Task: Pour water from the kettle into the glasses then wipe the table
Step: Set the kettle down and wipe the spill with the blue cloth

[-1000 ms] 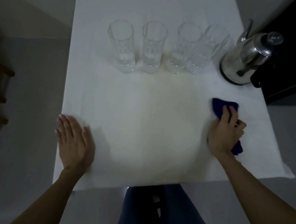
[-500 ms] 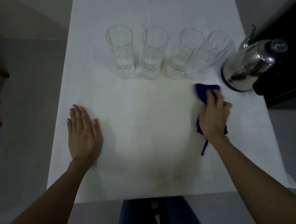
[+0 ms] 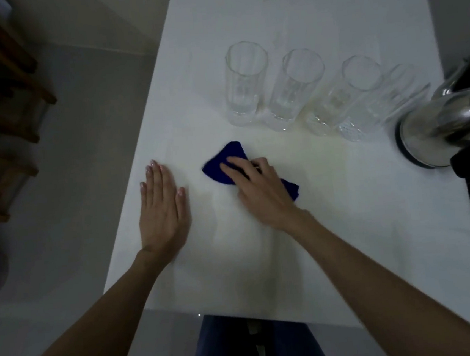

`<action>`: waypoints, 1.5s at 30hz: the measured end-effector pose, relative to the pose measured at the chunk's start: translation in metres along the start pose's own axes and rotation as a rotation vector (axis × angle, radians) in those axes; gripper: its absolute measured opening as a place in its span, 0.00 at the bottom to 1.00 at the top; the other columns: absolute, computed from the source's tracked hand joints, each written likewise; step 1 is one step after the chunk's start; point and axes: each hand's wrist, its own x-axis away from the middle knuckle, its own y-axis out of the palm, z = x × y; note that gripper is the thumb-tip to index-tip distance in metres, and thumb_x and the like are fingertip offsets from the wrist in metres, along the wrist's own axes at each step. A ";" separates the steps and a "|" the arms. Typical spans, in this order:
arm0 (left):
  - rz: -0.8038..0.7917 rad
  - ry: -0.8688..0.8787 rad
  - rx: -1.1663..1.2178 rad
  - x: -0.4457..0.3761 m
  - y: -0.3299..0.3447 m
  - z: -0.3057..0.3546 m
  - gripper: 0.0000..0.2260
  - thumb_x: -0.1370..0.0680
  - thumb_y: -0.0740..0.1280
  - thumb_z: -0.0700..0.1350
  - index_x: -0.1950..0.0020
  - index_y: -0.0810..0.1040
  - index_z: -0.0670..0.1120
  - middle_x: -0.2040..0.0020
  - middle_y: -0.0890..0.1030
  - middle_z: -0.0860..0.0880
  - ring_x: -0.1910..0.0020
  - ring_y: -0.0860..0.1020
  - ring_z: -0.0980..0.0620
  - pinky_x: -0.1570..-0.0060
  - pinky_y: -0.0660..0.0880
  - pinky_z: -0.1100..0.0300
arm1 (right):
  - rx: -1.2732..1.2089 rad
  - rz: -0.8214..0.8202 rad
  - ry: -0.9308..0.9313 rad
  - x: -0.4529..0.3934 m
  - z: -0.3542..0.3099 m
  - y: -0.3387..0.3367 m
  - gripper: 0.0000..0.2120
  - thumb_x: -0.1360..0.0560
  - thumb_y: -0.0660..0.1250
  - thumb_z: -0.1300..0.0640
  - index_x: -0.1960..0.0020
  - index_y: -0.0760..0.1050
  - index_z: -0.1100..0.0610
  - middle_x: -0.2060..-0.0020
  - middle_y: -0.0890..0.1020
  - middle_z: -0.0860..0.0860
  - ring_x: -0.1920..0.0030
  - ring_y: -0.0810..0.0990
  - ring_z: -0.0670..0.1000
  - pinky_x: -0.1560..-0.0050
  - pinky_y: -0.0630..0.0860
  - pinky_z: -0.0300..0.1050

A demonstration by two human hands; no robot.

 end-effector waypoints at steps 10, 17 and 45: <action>0.045 -0.133 -0.022 0.034 -0.012 -0.027 0.28 0.18 0.41 0.53 0.22 0.47 0.39 0.21 0.47 0.43 0.22 0.44 0.50 0.24 0.40 0.56 | 0.071 0.044 0.175 -0.059 -0.064 0.026 0.27 0.33 0.70 0.68 0.33 0.75 0.66 0.38 0.79 0.66 0.52 0.78 0.68 0.58 0.78 0.57; 0.051 -0.129 0.013 0.034 -0.009 -0.032 0.25 0.17 0.44 0.51 0.22 0.47 0.41 0.21 0.47 0.45 0.22 0.44 0.52 0.24 0.41 0.56 | 0.061 0.133 0.189 -0.086 -0.032 0.025 0.26 0.31 0.70 0.71 0.33 0.76 0.63 0.35 0.78 0.62 0.49 0.76 0.69 0.58 0.75 0.60; -0.279 0.429 0.103 0.036 0.051 0.183 0.34 0.20 0.35 0.60 0.23 0.48 0.37 0.22 0.46 0.43 0.22 0.42 0.49 0.24 0.41 0.54 | -0.067 0.442 0.771 0.201 0.104 -0.086 0.22 0.25 0.68 0.71 0.32 0.75 0.64 0.35 0.79 0.59 0.44 0.67 0.56 0.43 0.72 0.50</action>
